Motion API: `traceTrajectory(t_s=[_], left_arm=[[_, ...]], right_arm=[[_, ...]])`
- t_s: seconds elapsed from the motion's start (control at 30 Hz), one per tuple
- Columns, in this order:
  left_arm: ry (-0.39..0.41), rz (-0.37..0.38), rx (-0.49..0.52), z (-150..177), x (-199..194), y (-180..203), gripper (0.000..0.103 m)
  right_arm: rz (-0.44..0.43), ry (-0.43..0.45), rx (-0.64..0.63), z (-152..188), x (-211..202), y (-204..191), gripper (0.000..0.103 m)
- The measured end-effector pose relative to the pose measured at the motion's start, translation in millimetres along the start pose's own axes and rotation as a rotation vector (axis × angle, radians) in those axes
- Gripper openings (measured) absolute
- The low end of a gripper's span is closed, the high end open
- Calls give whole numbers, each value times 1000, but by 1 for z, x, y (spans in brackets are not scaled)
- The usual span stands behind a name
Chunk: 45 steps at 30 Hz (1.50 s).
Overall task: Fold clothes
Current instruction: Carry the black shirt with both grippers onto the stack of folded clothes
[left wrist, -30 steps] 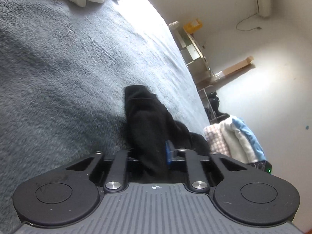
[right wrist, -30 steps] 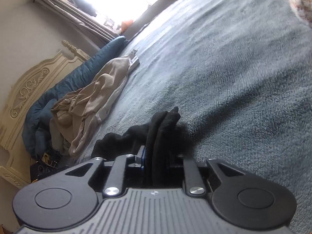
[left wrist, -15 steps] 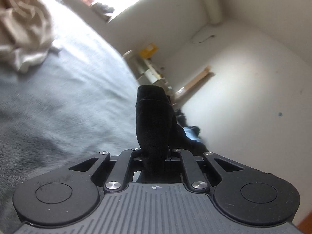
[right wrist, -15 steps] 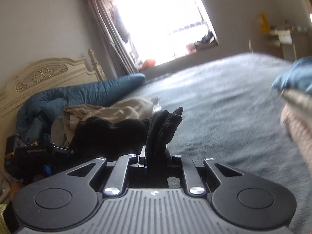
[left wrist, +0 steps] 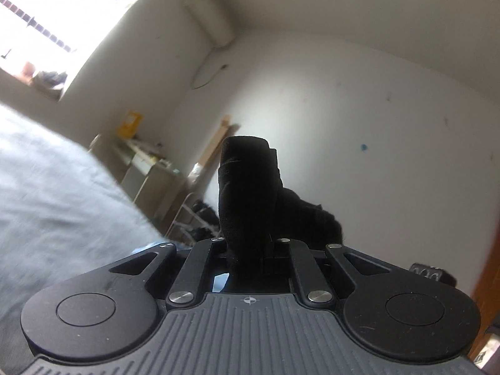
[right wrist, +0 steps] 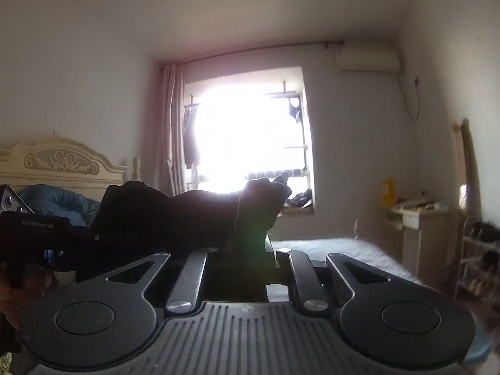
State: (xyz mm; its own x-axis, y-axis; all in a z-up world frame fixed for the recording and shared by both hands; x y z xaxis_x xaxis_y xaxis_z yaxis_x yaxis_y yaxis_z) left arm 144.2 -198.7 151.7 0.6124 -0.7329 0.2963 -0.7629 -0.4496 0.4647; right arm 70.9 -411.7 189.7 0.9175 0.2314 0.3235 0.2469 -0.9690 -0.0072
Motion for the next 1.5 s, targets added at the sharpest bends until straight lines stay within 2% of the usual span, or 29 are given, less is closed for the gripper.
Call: traceTrajectory(t_s=[0.13,0.27,0.43,0.57,0.77,1.1,1.27,1.5], left_arm=[[12,67,33,1,58,32,7],[10,113,65,9,110,54,7],[2,151,105,28,154,65,7],[-13,148,122,45,178,61,7],[-42,121,118,65,201,43,7],[-85,39,103,81,239,-5,7],[-108,-37,77,89,258,-51,7],[-174,-163,12,115,278,-126,7]], right_arm=[[81,75,-128,-44,-9,42,15],[153,114,-213,-69,-11,85,15],[207,138,-243,-77,-9,134,15],[228,137,-228,-72,-2,168,15],[233,111,-182,-50,7,200,15],[209,39,-159,2,42,219,15],[197,-34,-152,38,81,230,15],[186,-200,-66,110,141,249,15]])
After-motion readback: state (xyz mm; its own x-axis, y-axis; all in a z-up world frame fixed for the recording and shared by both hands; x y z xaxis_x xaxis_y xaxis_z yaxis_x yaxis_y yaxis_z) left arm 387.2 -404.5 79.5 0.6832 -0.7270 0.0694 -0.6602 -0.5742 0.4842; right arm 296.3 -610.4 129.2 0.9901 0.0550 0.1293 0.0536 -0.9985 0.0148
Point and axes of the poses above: each gripper's, at about its wrist camera, not at the fingertips, and x roughly the way its jaws point, y to its right, z to its underside, the point moved 8 cm from there along x, roughly the way its jaws point, and after that the axes turned 15 degrees about y, right-handed, at the moved point
